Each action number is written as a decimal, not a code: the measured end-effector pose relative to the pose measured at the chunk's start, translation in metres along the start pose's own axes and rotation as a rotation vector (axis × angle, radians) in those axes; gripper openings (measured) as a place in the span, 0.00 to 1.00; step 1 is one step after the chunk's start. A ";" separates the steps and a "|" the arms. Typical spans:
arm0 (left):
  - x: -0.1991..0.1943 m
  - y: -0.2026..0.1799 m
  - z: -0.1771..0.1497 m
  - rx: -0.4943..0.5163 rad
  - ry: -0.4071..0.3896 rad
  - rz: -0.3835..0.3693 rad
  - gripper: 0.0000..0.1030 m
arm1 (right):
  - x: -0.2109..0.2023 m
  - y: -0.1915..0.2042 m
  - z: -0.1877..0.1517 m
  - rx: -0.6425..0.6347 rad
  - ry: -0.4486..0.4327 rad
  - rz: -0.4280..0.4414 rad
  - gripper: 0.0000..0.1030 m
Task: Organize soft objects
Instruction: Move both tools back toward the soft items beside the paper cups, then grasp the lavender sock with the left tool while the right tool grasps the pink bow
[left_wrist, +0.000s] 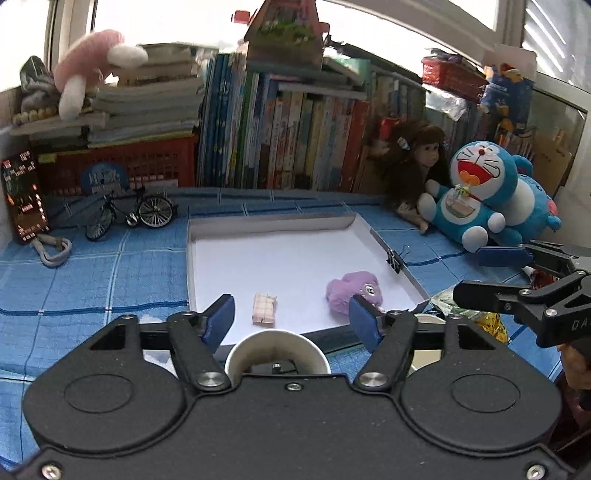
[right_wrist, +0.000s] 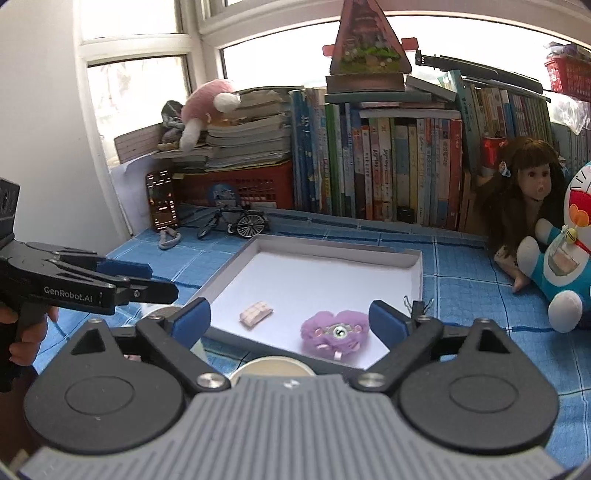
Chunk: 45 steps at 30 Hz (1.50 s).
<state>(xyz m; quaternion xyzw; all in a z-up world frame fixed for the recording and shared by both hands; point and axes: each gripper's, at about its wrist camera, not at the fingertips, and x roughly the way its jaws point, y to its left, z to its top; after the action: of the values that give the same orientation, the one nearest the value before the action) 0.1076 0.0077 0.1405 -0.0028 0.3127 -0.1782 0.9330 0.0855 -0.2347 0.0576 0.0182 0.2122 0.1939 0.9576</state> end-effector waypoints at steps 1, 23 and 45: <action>-0.004 -0.003 -0.005 0.011 -0.012 0.003 0.69 | -0.002 0.002 -0.004 -0.005 -0.003 0.000 0.95; -0.048 -0.008 -0.096 -0.006 -0.085 0.052 0.81 | -0.041 0.041 -0.076 -0.166 -0.086 -0.038 1.00; -0.020 0.006 -0.137 -0.035 -0.040 0.192 0.82 | -0.021 0.063 -0.123 -0.193 -0.030 -0.013 1.00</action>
<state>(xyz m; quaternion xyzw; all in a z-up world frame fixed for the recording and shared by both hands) 0.0145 0.0342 0.0410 0.0075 0.2956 -0.0825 0.9517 -0.0055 -0.1903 -0.0389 -0.0724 0.1783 0.2071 0.9592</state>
